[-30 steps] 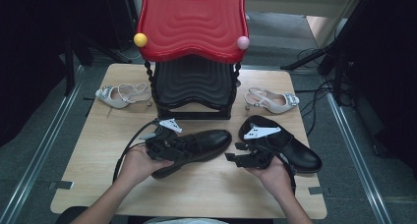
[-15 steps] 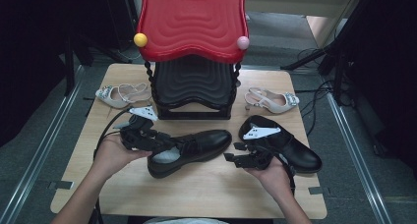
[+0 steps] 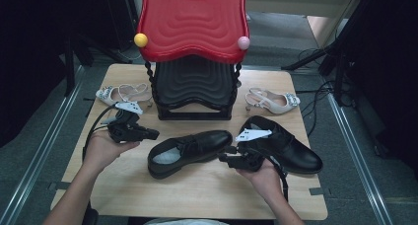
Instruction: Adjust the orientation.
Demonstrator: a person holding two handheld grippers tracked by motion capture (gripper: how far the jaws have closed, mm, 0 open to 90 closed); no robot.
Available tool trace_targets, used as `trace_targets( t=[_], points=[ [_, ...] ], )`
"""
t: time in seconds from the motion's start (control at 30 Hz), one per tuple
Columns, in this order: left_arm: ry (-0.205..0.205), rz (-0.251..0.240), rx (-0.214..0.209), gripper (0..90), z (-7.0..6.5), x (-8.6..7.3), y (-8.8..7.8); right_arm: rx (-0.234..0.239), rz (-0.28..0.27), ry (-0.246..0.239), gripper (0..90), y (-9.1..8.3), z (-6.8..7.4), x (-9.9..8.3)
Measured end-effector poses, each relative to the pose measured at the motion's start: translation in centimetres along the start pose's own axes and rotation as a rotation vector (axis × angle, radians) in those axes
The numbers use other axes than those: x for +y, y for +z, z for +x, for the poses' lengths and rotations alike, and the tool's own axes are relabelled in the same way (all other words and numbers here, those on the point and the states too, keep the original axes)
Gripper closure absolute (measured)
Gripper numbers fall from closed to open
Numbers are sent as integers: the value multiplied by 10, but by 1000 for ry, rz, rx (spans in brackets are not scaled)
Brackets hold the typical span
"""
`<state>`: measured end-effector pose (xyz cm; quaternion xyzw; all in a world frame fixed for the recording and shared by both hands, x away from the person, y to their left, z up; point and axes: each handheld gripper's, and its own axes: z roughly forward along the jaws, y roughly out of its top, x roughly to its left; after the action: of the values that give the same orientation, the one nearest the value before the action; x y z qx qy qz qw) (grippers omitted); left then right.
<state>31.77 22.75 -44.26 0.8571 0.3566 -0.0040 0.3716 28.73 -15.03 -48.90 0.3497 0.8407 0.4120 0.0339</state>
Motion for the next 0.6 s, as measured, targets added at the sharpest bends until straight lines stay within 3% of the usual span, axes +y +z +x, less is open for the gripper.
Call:
trace_targets(
  t=[0.03, 0.1, 0.17, 0.33, 0.4, 0.47, 0.5, 0.6],
  points=[
    [5, 7, -4, 868, 2, -1, 2, 2, 0, -5, 619, 2, 1, 0],
    [14, 7, -1, 862, 7, -3, 9, 11, 2, -12, 749, 4, 2, 0],
    [-34, -2, -35, 861, 15, -8, 18, 62, -10, -12, 900, 9, 6, 1],
    [-51, 1, -66, 870, 24, -14, 26, 27, -13, -36, 900, 18, 14, 3],
    [-42, 35, -40, 871, 25, -17, 32, 18, -11, -34, 900, 20, 14, 3],
    [-51, 39, -46, 874, 27, -18, 37, 14, 11, -23, 900, 28, 16, 3],
    [-45, 74, -38, 875, 27, -19, 46, 26, 18, -3, 899, 31, 17, 3],
    [-36, 106, -48, 879, 25, -19, 57, 36, 32, 4, 900, 38, 20, 5]
  ],
)
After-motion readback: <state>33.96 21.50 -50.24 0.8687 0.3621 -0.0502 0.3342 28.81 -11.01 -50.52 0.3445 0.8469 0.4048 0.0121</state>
